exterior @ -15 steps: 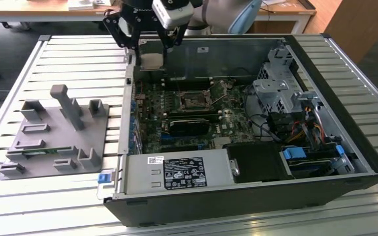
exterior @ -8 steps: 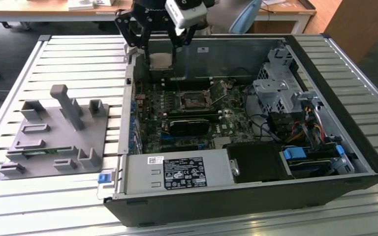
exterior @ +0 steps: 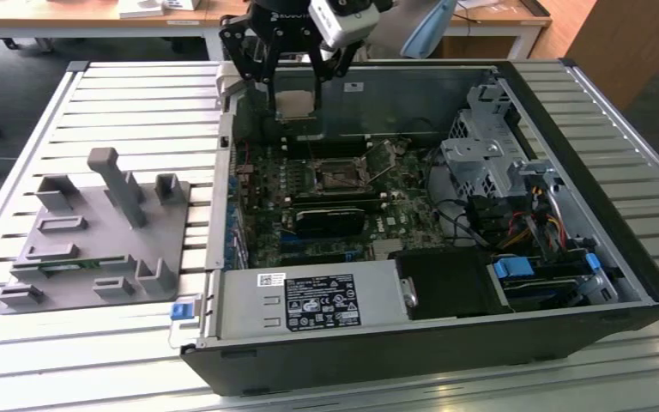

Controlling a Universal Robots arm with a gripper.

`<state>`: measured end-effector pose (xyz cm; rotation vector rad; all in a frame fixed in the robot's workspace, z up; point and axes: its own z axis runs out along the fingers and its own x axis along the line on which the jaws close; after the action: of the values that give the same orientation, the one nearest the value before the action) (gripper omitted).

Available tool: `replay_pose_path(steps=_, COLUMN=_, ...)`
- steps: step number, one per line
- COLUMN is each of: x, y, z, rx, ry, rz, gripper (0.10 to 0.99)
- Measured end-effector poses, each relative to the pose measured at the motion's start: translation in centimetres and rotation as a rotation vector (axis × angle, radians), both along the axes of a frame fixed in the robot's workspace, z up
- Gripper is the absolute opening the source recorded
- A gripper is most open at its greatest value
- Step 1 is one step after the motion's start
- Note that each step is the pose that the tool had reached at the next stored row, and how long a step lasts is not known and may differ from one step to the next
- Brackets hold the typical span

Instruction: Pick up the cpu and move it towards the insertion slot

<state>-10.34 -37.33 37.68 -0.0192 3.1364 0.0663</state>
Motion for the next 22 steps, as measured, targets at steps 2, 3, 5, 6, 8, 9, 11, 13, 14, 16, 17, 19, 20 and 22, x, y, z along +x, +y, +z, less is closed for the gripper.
replay_pose_path(steps=2, x=0.3, y=0.32, z=-0.05, rx=0.0, ry=0.0001, rz=0.0, gripper=0.541)
replay_pose_path(steps=3, x=0.42, y=0.5, z=-0.08, rx=0.0, ry=0.0, rz=0.0, gripper=0.541)
replay_pose_path(steps=5, x=0.68, y=0.86, z=-0.14, rx=0.0, ry=-0.0001, rz=0.0, gripper=0.541)
replay_pose_path(steps=6, x=0.8, y=1.05, z=-0.16, rx=0.0, ry=-0.0001, rz=0.0, gripper=0.541)
replay_pose_path(steps=8, x=1.03, y=1.42, z=-0.2, rx=0.0, ry=0.0001, rz=0.0, gripper=0.541)
replay_pose_path(steps=9, x=1.14, y=1.6, z=-0.22, rx=0.0, ry=0.0, rz=0.0, gripper=0.541)
replay_pose_path(steps=11, x=1.35, y=1.92, z=-0.28, rx=0.0, ry=-0.0001, rz=0.0, gripper=0.541)
replay_pose_path(steps=13, x=1.54, y=2.24, z=-0.33, rx=0.0, ry=0.0, rz=0.0, gripper=0.541)
replay_pose_path(steps=14, x=1.65, y=2.39, z=-0.35, rx=0.0, ry=0.0, rz=0.0, gripper=0.541)
replay_pose_path(steps=16, x=1.87, y=2.7, z=-0.4, rx=0.0, ry=0.0, rz=0.0, gripper=0.541)
replay_pose_path(steps=17, x=2.02, y=2.86, z=-0.43, rx=0.0, ry=0.0, rz=0.0, gripper=0.541)
replay_pose_path(steps=19, x=2.28, y=3.14, z=-0.49, rx=0.0, ry=0.0, rz=0.0, gripper=0.541)
replay_pose_path(steps=20, x=2.4, y=3.27, z=-0.51, rx=0.0, ry=0.0, rz=0.0, gripper=0.541)
replay_pose_path(steps=22, x=2.62, y=3.55, z=-0.57, rx=0.0, ry=0.0, rz=0.0, gripper=0.541)
